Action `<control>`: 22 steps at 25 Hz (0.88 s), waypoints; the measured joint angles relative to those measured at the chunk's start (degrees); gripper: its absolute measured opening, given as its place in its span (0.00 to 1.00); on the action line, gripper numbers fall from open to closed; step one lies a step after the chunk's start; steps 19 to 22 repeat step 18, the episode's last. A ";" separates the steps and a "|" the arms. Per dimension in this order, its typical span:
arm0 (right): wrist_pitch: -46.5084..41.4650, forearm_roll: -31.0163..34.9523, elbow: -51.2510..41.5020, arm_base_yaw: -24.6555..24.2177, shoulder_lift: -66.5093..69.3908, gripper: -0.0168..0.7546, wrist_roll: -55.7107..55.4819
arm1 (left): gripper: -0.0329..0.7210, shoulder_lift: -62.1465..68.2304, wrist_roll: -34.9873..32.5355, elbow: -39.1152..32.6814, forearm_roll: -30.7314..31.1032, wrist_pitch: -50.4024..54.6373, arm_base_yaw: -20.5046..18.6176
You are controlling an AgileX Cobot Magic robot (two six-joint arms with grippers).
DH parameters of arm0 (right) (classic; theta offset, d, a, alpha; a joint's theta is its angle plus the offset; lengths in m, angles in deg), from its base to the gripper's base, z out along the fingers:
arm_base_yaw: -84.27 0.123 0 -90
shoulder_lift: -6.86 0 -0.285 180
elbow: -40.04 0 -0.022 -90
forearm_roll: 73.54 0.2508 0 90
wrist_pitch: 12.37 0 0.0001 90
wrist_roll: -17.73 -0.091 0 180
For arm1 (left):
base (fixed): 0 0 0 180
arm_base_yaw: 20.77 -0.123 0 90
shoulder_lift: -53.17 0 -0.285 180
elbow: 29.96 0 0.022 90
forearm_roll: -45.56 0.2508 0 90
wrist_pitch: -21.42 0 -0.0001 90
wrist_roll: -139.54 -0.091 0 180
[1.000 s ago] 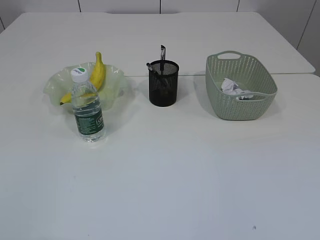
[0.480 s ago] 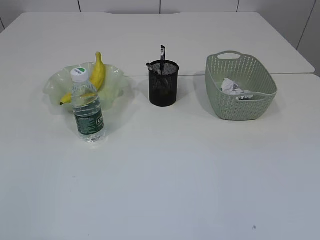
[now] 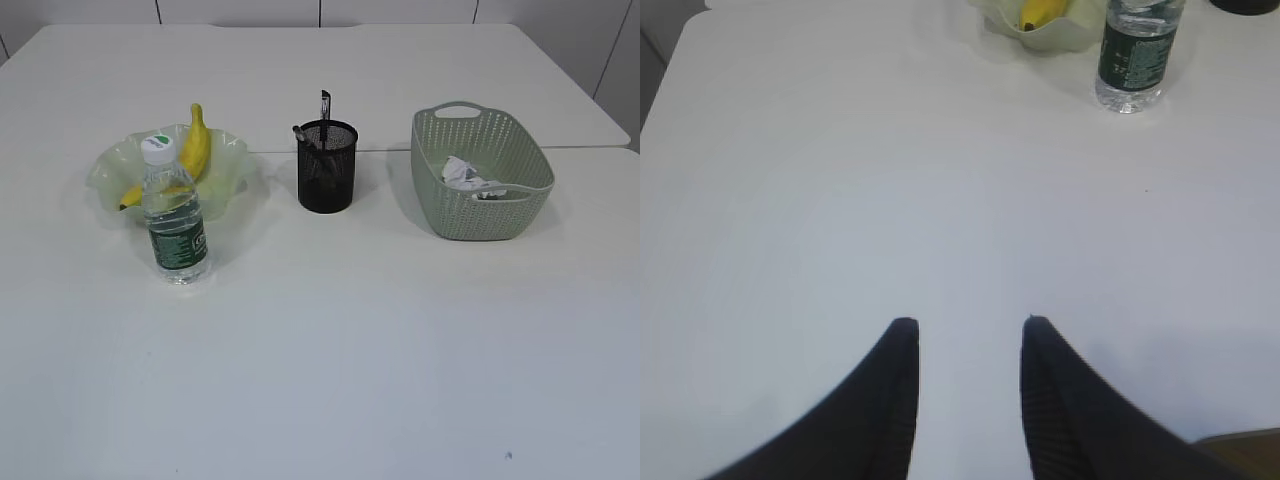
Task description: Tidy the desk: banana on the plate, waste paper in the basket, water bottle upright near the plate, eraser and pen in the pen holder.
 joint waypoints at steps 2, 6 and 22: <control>0.00 -0.10 0.00 -0.14 0.00 0.32 0.00 | 0.36 0.00 0.00 0.00 0.00 0.00 -1.02; 0.00 -0.10 0.00 -0.25 0.00 0.32 0.00 | 0.36 0.00 0.04 0.00 0.00 0.00 -1.54; 0.11 -0.10 0.00 -0.25 0.00 0.32 0.00 | 0.36 0.00 0.04 0.00 0.00 0.00 -1.54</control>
